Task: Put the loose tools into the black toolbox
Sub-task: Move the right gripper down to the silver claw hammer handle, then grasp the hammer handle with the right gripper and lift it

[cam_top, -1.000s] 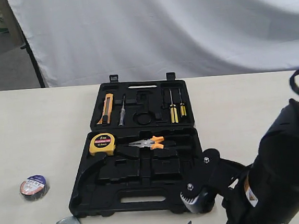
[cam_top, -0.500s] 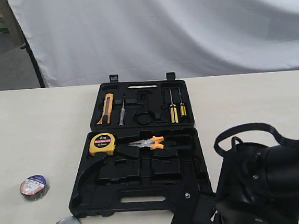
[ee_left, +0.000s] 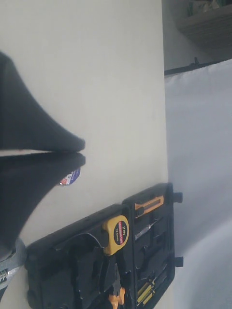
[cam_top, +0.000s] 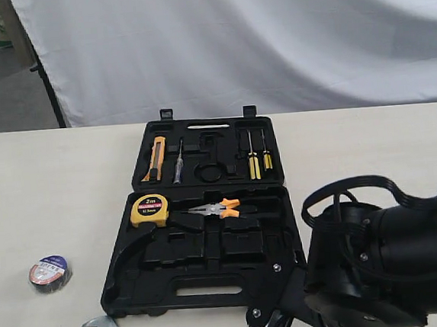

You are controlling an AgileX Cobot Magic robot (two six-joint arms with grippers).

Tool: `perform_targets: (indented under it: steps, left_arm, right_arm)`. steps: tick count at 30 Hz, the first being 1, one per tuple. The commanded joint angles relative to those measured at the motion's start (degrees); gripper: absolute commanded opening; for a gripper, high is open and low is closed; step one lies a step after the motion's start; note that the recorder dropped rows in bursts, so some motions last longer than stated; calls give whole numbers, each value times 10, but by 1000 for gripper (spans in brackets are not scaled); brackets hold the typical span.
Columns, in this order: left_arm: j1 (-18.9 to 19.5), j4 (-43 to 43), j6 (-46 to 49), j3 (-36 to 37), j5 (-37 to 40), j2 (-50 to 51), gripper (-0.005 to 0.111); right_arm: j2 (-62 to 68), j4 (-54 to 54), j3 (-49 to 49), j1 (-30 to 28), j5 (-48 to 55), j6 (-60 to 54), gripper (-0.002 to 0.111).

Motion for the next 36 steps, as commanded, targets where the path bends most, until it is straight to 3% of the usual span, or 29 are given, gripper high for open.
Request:
perform_targets:
  steps: [1,3,5,9,14,28,31,36]
  left_arm:
    - [-4,0,-1,2,0,-1,0]
    - [-4,0,-1,2,0,-1,0]
    - [-4,0,-1,2,0,-1,0]
    - [-4,0,-1,2,0,-1,0]
    - [-4,0,-1,2,0,-1,0]
    - [-4,0,-1,2,0,-1,0]
    - [-4,0,-1,2,0,-1,0]
    - [-4,0,-1,2,0,-1,0]
  right_arm:
    - [-1,-2,-12,1,12,4,43]
    - [-1,-1,-12,1,11,-3,53]
    - [-1,4,-12,1,11,-41,56]
    - [-1,19,-12,1,-9,-119,51]
    - [-1,20,-12,0,-53,-135,46]
    - [107,61,-12,-8,-65,-202,46]
    - [118,67,-12,-9,-62,-228,36]
    - [116,68,-13,-9,-47,-255,0]
